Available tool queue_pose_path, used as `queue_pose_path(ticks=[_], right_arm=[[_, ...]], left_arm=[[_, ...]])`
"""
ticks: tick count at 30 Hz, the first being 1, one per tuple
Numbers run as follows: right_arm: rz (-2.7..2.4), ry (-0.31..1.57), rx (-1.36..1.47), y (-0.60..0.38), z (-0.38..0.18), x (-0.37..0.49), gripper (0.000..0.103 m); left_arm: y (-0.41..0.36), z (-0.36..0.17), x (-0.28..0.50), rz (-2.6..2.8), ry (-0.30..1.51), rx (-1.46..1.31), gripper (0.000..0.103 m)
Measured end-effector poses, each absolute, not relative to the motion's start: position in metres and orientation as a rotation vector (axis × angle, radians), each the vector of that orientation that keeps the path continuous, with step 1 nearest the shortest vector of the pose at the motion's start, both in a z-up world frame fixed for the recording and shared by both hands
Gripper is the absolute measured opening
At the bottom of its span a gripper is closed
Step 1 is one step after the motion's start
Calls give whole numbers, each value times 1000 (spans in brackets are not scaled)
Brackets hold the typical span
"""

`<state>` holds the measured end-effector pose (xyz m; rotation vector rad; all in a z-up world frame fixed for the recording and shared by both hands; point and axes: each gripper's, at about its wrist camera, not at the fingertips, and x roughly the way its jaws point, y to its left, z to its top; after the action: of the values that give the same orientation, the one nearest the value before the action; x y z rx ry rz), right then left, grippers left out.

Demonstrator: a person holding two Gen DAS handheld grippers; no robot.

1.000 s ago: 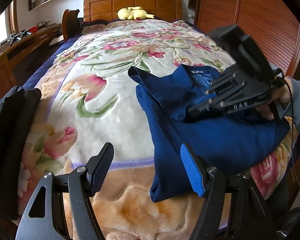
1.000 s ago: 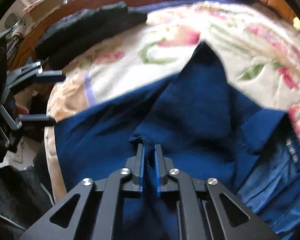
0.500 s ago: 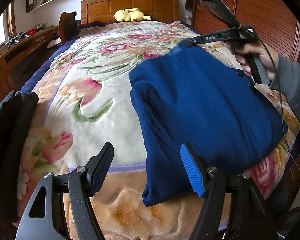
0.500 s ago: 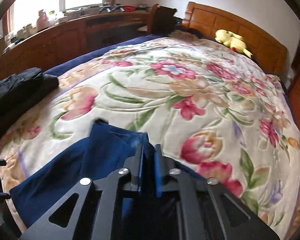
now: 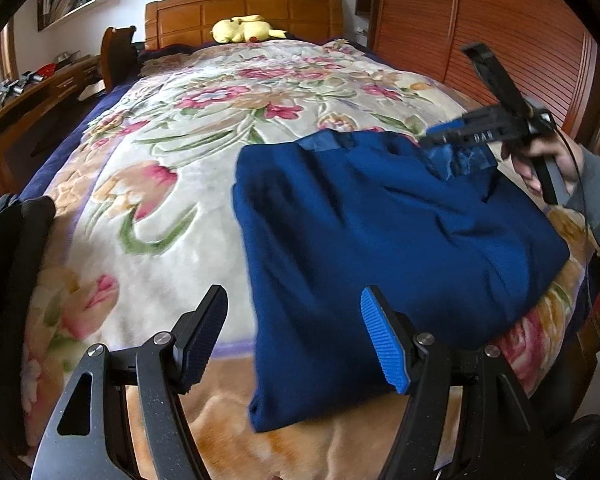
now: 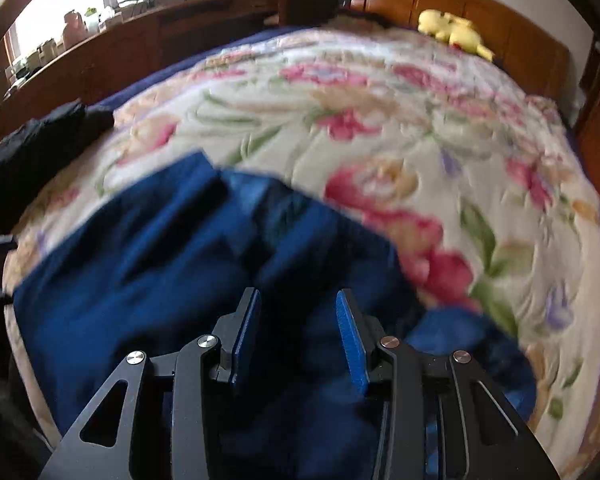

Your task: Fold large clothes

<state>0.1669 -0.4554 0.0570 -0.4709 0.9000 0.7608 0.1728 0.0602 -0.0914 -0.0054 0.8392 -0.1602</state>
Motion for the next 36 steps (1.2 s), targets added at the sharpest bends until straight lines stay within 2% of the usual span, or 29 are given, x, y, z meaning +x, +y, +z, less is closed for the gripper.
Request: queue_pose_path(ticks=[3,7,16,22,23,25,28,34,36], right_arm=[[766,917,-471,-464,51,165,41],[792,962,-490,-489,46,170,47],[790,1086,-526,-520,20,192,48],[791,1092,-532,-523,6,198,48],[800,1090,-526,-524,5,198,45],[854,1079,-547,-523,6,194,13],[896,1028,-622,-516,16,184,7],[733,786,-607,-514,71,212,6],[628,762,-556,-521,85,232,6]], left_arm=[[50,-90,179,-175,833,5,70],[41,-85,185,-186,830,18,70],[32,-87,188,-188,846,30,70],[28,-91,190,-186,864,36,70],[28,-91,189,-186,865,36,70],[27,-91,189,-186,866,39,70],[26,-92,190,-184,872,39,70],[24,-93,191,-184,872,40,70],[22,-92,192,-185,870,42,70]])
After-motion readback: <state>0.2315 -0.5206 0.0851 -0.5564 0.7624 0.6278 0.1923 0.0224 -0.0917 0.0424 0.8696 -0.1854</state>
